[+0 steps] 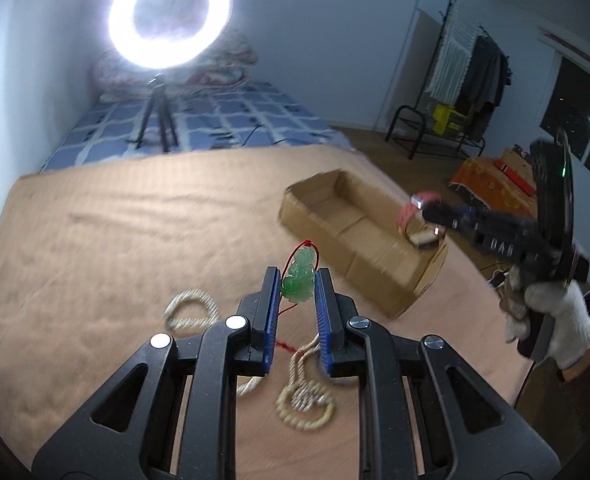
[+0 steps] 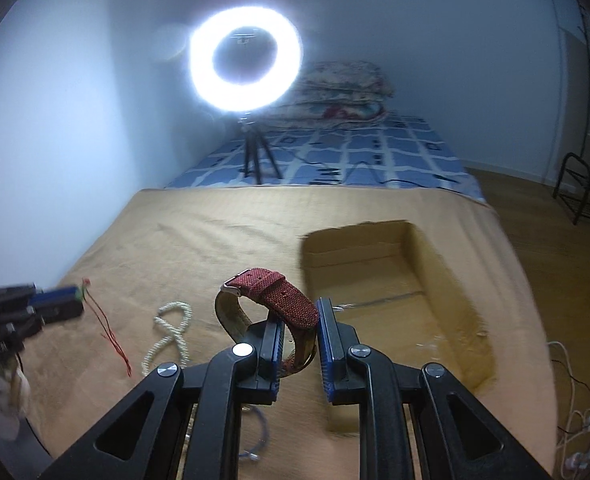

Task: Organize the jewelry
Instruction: 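Carry the pendant in the left tool and the watch in the right tool over the box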

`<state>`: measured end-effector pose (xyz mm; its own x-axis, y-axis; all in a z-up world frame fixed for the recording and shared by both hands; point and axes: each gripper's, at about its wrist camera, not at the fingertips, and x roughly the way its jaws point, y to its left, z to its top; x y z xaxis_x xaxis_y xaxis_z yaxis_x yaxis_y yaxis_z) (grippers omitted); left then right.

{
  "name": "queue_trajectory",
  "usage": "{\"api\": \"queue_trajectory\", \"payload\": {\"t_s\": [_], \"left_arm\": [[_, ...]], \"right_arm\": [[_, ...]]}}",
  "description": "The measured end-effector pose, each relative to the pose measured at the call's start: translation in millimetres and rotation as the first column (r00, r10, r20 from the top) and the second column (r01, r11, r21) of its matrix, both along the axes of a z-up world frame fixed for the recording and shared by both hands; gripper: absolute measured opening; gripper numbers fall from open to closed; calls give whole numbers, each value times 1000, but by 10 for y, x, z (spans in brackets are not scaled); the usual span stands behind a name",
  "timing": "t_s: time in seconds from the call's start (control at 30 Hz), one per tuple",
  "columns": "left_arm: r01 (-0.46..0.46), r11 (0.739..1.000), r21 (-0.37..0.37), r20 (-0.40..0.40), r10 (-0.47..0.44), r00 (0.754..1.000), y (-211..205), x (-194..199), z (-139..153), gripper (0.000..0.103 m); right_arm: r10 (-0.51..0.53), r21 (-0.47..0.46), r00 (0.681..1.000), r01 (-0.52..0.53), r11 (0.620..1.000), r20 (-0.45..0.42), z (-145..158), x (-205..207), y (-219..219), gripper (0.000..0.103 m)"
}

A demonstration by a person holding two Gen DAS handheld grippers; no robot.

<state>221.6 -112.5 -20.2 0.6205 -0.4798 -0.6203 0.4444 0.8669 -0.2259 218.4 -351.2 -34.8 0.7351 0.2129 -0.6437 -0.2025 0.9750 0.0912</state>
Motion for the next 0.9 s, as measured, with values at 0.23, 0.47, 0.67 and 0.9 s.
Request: {"api": "queue_trajectory", "payload": {"t_s": [0.23,0.47,0.67,0.9], "left_arm": [[59,998,-18,14,-59,998,-501,311,110,16],[125,992,-21,2,-125,992,-1083,663,70,16],[153,988,-20,-34,-154,988,-1529,919,-84,16],[142,990,16,-101,-140,985,-1802,1197,-421,16]], "right_arm": [[-71,-25,997,71,997,-11,-35,-56,-424,14],[-120,-52,992,119,992,-35,-184,-13,-703,14],[-134,-74,989,130,989,-58,-359,87,-821,14],[-146,-81,985,139,987,-93,-576,207,-900,14]]}}
